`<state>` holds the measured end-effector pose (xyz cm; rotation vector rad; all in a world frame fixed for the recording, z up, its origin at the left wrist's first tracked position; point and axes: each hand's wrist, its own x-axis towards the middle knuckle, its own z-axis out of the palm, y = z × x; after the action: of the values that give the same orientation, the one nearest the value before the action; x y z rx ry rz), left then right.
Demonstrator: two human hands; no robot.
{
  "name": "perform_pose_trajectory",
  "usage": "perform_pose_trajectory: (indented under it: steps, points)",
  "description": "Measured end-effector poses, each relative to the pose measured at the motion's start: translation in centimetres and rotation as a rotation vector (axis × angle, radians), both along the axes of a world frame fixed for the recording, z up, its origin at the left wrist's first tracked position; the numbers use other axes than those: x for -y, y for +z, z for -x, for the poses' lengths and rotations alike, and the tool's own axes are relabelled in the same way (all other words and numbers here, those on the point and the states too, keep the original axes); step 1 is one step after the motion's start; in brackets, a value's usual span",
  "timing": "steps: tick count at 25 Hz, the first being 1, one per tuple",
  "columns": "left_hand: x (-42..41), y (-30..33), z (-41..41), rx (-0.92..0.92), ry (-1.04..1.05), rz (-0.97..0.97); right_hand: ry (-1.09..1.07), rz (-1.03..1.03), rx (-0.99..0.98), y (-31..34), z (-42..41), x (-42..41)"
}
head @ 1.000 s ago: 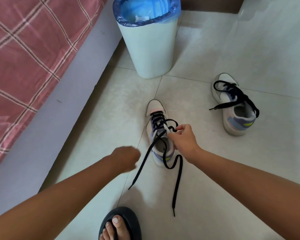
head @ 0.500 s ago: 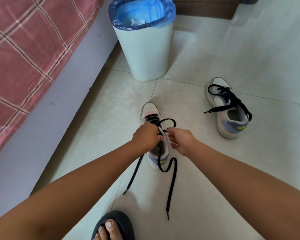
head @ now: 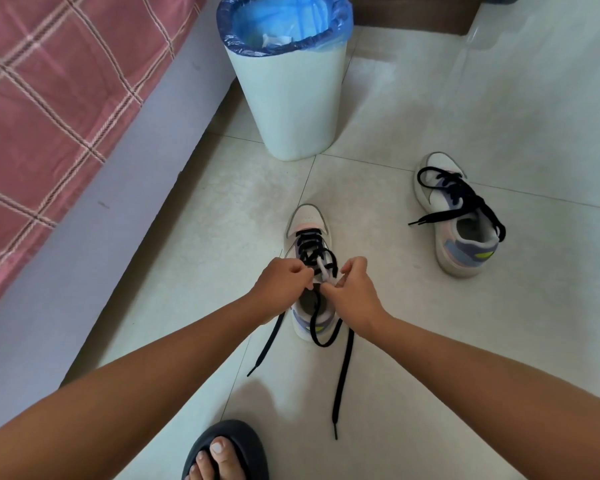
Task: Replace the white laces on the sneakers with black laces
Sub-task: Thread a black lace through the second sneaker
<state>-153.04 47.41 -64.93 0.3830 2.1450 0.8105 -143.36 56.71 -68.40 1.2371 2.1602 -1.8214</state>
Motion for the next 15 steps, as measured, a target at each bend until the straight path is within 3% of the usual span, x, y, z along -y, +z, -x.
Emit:
perform_pose_trajectory:
  steps: [3, 7, 11, 15]
  points:
    - [1.3, 0.7, 0.0, 0.009, -0.094, -0.034, -0.161, 0.009, 0.009, -0.2, 0.4, 0.3]
    - [3.9, 3.0, -0.8, 0.134, -0.227, -0.092, -0.192, -0.009, 0.020, -0.5, 0.4, 0.5]
    - [8.1, 5.3, 0.0, 0.411, -0.517, 0.036, -0.161, 0.007, 0.023, -0.6, 0.4, -0.6]
    - [10.0, 4.7, 1.5, 0.523, -0.578, 0.238, -0.042, 0.100, 0.067, -0.3, 0.4, -1.6]
